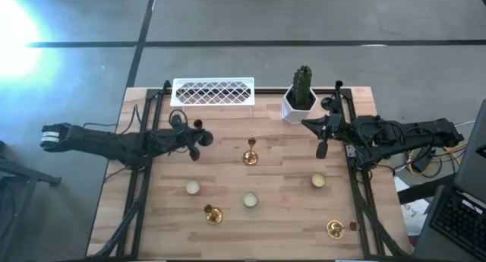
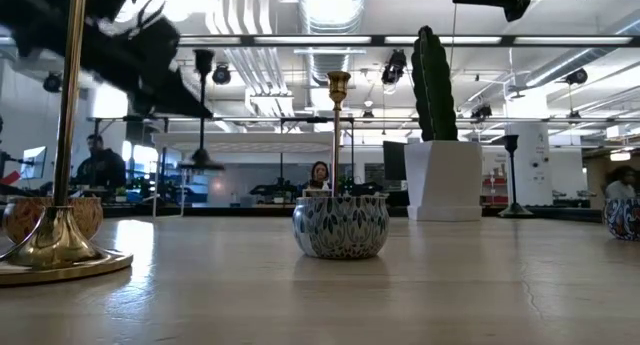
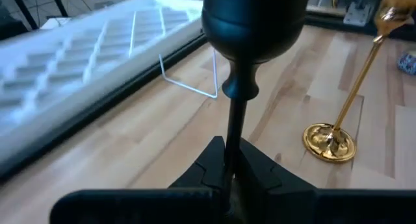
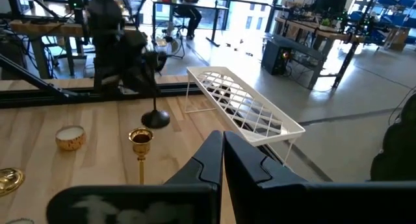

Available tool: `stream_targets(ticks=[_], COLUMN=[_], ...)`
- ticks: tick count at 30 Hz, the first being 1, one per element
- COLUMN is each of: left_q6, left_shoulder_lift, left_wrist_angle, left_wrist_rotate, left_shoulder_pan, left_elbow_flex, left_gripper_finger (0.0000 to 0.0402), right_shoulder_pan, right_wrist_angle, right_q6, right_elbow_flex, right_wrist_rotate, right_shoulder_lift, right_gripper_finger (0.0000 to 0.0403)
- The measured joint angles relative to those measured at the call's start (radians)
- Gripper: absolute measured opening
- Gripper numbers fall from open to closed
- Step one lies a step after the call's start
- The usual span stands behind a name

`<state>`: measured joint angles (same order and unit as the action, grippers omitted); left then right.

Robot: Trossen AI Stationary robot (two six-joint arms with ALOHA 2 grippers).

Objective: Pick & Place candle stick holders
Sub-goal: Put the bottom black candle holder on the shelf

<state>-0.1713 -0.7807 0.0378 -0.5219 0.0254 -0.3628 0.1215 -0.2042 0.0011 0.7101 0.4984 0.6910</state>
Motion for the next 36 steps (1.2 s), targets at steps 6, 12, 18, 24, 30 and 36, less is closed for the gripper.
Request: stream_targets(ticks=[6, 12, 18, 24, 30, 36], left_q6=[0.104, 0.269, 0.345, 0.348, 0.346, 0.342], left_shoulder_lift=[0.0, 0.0, 0.001, 0.004, 0.004, 0.017], left_wrist_angle=[-0.329, -0.462, -0.519, -0.537, -0.558, -0.595], left_wrist_rotate=[-0.018, -0.159, -0.187, -0.107, -0.098, -0.097], left_shoulder_pan=[0.0, 0.007, 0.094, 0.151, 0.157, 0.18], left_elbow_flex=[-0.299, -0.507, -0.616, -0.637, -0.631, -0.631], left_gripper_finger=[0.0019, 0.0019, 0.0019, 0.0019, 0.0019, 0.0019], right_shoulder_pan=[0.0, 0.0, 0.0, 0.0, 0.0, 0.0], right_wrist_angle=[-0.001, -0.002, -0.001, -0.001, -0.001, -0.001], right_q6=[0.005, 0.007, 0.007, -0.001, -0.001, -0.005], right_elbow_flex=[-0.003, -0.008, -0.008, -0.008, -0.008, -0.008], right_wrist_rotate=[0.0, 0.0, 0.0, 0.0, 0.0, 0.0], right_shoulder_lift=[0.0, 0.0, 0.0, 0.0, 0.0, 0.0], right_gripper_finger=[0.0008, 0.0008, 0.0008, 0.0008, 0.0008, 0.0008])
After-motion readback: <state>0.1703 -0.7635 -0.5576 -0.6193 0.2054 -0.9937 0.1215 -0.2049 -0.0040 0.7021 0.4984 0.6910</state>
